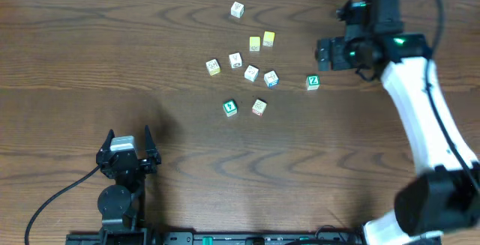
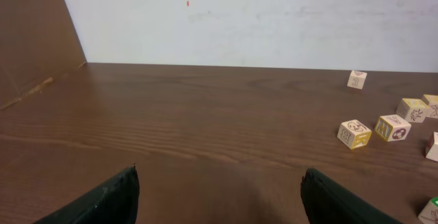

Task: Lift 4 blocks
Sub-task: 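Move the right gripper over the green Z block and lower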

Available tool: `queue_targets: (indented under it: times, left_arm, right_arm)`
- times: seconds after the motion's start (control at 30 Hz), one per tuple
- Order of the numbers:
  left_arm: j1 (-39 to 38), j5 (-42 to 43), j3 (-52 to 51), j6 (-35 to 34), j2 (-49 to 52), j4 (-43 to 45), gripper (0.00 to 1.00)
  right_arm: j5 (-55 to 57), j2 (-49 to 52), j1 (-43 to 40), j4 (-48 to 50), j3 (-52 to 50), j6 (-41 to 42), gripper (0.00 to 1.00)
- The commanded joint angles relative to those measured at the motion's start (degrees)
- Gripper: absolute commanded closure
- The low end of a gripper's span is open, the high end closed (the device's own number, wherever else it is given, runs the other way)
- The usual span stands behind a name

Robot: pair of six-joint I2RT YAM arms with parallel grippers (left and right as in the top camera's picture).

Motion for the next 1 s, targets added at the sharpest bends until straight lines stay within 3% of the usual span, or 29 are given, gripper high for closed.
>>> queue_targets:
  times: [0.0,0.27,0.47,0.97]
  left_arm:
    - [0.4,-0.9,-1.0,0.6,-0.3,-2.3,0.24]
    - [0.4,-0.9,-1.0,0.6,-0.3,-2.3,0.24]
    - [0.4,-0.9,-1.0,0.6,-0.3,-2.3,0.24]
    - [0.4,-0.5,-1.0,0.5,-0.3,-2.4,0.24]
  right_arm:
    - [6.6,3.1,1.8,-1.2,0.6,2.1,0.01]
    - [2.7,3.6,2.0,-4.8,0.6,-0.1,0.04]
    - [3.2,3.7,2.0,-4.7,0.6,-2.2,0.01]
    - [0.1,12.1,2.6,6.9,0.6,-0.1,0.01]
